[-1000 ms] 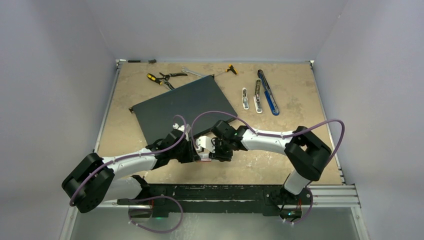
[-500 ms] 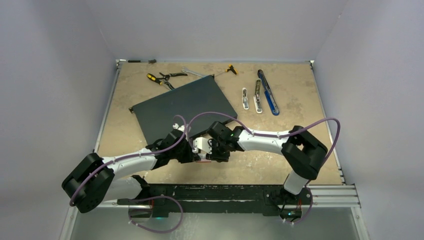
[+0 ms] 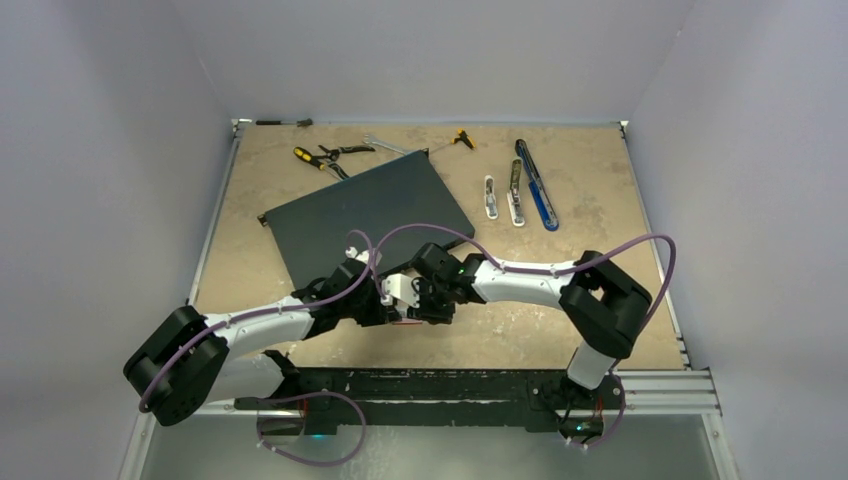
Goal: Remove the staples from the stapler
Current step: Close the staple box at the center of the board.
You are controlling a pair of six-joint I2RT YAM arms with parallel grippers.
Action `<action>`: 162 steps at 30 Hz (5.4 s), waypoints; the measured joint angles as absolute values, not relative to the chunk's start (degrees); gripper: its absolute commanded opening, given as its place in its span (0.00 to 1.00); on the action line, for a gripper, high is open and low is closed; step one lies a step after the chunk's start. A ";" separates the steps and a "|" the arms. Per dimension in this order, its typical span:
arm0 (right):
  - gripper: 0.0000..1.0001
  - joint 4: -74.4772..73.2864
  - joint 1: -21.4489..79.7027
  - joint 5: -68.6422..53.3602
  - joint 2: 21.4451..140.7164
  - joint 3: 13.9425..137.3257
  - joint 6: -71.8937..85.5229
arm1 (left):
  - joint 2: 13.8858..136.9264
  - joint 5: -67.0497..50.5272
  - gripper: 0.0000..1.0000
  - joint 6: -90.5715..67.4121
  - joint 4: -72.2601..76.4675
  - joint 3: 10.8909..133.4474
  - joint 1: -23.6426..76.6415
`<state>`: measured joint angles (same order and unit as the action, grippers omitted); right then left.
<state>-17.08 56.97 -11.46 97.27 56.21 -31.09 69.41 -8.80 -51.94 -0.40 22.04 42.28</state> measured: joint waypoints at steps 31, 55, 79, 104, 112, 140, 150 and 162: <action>0.66 -8.99 57.84 -11.31 88.27 49.30 -29.02 | 69.41 -7.57 0.25 -51.94 -0.86 22.63 42.52; 0.00 -9.39 58.06 15.11 71.26 42.06 33.82 | 62.06 4.21 0.00 -51.42 -13.43 28.01 42.50; 0.00 -11.75 58.06 10.68 86.52 44.95 48.10 | 70.67 4.84 0.00 -51.20 -15.31 28.34 42.52; 0.00 -11.77 58.08 6.61 92.55 49.82 47.00 | 76.05 2.22 0.00 -52.77 -9.50 30.20 49.17; 0.00 -12.84 58.13 6.24 92.73 49.93 46.46 | 78.22 2.61 0.00 -52.97 -10.37 32.32 49.67; 0.00 -15.27 59.13 10.74 90.28 48.75 50.87 | 77.54 8.71 0.00 -53.12 -18.81 34.79 50.74; 0.00 -11.18 59.13 7.88 92.36 48.75 50.54 | 80.64 8.36 0.00 -52.99 -17.37 36.80 53.39; 0.00 -17.12 57.80 11.40 89.69 48.75 51.31 | 85.54 10.74 0.00 -53.45 -17.80 41.54 55.96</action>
